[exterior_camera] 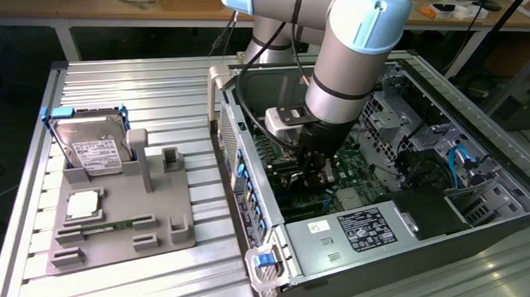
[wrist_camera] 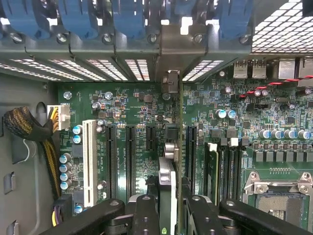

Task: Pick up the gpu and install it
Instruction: 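Insert the gpu into the slot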

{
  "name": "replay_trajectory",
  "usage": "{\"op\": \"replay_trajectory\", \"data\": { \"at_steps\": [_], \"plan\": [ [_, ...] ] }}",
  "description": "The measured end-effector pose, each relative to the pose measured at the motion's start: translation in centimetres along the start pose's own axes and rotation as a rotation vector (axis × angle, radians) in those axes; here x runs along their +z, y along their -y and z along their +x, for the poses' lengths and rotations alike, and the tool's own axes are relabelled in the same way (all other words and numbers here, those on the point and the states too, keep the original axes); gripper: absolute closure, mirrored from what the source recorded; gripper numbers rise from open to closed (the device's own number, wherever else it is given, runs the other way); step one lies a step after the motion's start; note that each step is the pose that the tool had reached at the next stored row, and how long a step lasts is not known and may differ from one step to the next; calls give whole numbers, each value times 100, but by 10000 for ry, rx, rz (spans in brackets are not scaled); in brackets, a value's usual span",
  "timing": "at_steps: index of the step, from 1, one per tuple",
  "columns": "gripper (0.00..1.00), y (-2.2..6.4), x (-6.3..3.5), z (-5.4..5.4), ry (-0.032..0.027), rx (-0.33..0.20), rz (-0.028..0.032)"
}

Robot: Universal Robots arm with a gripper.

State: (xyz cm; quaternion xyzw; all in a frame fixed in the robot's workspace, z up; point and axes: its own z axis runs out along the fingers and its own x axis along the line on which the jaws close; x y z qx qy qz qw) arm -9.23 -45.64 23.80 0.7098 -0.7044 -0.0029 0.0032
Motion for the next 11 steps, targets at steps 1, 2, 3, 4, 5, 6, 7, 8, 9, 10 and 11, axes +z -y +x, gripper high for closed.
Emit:
{"op": "replay_trajectory", "data": {
  "at_steps": [1,2,3,4,5,6,7,8,9,10,11],
  "plan": [
    [73,0,0,0,0,0,0],
    [73,0,0,0,0,0,0],
    [73,0,0,0,0,-1,0],
    [73,0,0,0,1,-2,0],
    [73,-1,0,0,1,-2,1],
    [73,-2,0,0,2,0,1],
    [73,-3,0,0,1,-1,1],
    [73,-3,0,0,1,-1,0],
    [73,-3,0,0,1,0,1],
    [73,-3,0,0,0,0,0],
    [73,-3,0,0,1,-1,0]
  ]
}}
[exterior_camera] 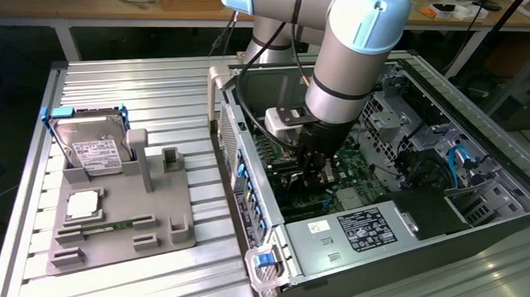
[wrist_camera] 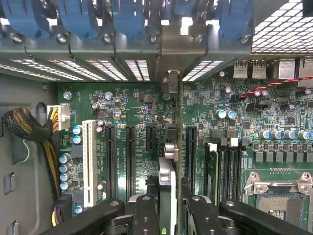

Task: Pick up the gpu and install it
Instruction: 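Insert the gpu into the slot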

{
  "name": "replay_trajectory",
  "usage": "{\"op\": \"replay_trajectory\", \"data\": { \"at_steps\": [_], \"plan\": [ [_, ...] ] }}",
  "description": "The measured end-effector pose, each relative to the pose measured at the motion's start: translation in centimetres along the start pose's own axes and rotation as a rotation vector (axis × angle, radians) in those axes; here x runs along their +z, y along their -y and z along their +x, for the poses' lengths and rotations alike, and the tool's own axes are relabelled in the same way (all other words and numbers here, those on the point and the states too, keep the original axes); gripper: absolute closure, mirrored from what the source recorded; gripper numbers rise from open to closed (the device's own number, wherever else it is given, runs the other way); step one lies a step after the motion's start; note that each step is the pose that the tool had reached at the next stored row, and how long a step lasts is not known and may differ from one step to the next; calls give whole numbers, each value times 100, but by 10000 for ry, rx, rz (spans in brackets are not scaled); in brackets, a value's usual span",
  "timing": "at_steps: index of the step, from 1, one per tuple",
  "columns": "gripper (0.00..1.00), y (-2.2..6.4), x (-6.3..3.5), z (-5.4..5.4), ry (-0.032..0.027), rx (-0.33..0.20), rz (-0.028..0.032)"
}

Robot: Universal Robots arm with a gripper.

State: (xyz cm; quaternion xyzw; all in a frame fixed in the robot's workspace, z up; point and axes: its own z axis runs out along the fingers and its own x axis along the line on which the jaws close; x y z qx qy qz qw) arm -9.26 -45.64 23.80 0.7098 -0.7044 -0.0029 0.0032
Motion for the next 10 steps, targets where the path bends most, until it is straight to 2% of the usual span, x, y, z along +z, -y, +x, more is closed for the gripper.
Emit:
{"op": "replay_trajectory", "data": {
  "at_steps": [7,8,9,10],
  "plan": [
    [73,0,0,0,0,0,0],
    [72,0,14,-4,39,3,15],
    [72,-1,8,-2,16,3,8],
    [66,0,5,-1,10,1,6]
  ]
}}
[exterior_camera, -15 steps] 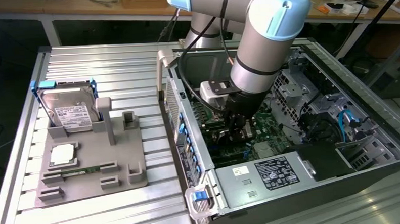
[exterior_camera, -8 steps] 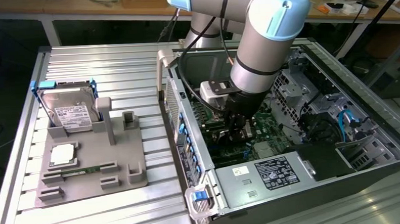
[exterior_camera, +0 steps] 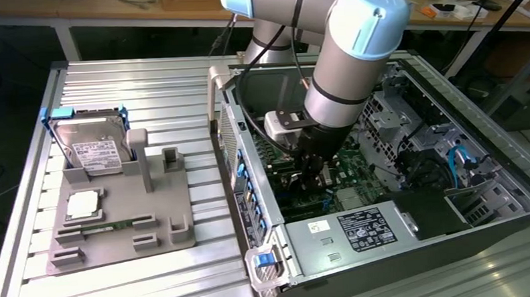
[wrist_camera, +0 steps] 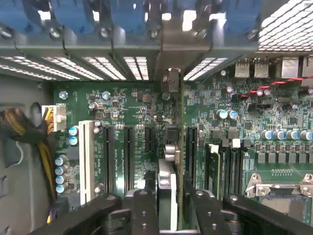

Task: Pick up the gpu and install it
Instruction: 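Insert the gpu into the slot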

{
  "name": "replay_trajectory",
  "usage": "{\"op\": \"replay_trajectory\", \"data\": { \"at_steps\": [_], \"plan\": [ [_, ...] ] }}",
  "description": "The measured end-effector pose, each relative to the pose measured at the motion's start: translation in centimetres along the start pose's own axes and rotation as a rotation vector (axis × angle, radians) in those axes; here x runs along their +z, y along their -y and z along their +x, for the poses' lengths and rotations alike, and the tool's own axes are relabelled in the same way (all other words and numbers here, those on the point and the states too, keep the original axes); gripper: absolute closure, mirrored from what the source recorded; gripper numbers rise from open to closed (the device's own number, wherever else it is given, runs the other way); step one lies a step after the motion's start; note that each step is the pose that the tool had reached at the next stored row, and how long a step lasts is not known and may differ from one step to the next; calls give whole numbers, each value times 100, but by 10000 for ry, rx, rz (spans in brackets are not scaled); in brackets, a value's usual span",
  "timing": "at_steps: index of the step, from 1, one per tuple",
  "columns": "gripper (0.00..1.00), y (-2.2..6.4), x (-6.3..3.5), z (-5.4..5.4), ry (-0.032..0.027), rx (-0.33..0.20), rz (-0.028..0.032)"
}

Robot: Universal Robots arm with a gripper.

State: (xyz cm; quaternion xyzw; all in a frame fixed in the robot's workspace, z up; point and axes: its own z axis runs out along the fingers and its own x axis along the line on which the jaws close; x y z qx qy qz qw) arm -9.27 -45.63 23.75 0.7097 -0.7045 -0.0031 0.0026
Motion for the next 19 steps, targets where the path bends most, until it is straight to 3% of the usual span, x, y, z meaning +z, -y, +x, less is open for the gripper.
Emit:
{"op": "replay_trajectory", "data": {
  "at_steps": [5,11,19],
  "plan": [
    [66,0,-28,1,-10,-1,-4],
    [66,-2,-152,0,-10,-2,56],
    [66,-7,-235,-2,-11,-2,100]
  ]
}}
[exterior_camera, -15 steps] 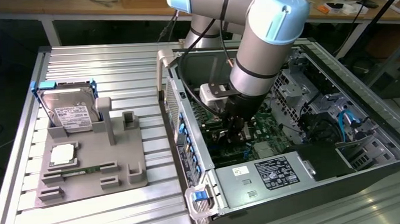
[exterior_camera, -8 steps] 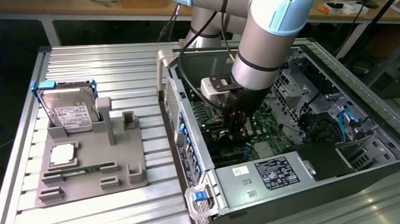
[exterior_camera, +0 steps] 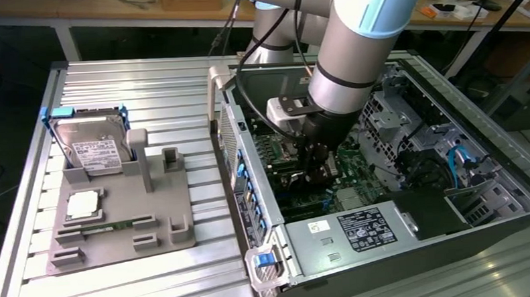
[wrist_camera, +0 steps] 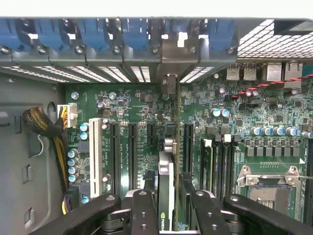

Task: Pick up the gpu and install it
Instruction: 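Insert the gpu into the slot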

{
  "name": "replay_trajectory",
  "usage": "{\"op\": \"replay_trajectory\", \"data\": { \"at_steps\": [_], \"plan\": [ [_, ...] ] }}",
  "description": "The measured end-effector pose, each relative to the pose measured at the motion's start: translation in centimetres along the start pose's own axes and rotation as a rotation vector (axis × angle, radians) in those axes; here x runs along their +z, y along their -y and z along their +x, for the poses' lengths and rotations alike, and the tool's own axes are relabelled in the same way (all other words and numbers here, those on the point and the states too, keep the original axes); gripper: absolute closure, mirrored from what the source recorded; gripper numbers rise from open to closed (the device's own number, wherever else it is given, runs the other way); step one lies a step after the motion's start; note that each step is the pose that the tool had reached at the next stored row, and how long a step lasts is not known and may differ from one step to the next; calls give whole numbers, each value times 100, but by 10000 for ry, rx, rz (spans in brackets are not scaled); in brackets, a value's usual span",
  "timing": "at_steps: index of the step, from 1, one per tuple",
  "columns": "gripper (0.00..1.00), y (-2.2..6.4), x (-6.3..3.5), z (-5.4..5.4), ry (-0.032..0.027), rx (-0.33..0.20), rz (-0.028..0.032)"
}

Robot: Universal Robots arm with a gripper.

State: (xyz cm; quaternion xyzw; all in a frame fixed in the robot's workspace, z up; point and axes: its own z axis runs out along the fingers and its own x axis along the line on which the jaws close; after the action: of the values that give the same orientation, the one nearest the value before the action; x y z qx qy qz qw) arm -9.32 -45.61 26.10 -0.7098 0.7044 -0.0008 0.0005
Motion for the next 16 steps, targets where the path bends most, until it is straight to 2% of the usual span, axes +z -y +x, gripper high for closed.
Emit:
{"op": "replay_trajectory", "data": {
  "at_steps": [4,7,11,13,15,16],
  "plan": [
    [66,0,-160,-4,-36,1,-2],
    [66,0,-221,-7,-55,0,-1],
    [66,0,-255,-12,-68,1,42],
    [66,-1,-256,-29,-69,1,44],
    [68,0,-256,-47,-68,1,45],
    [75,0,-256,-53,-70,1,44]
  ]
}}
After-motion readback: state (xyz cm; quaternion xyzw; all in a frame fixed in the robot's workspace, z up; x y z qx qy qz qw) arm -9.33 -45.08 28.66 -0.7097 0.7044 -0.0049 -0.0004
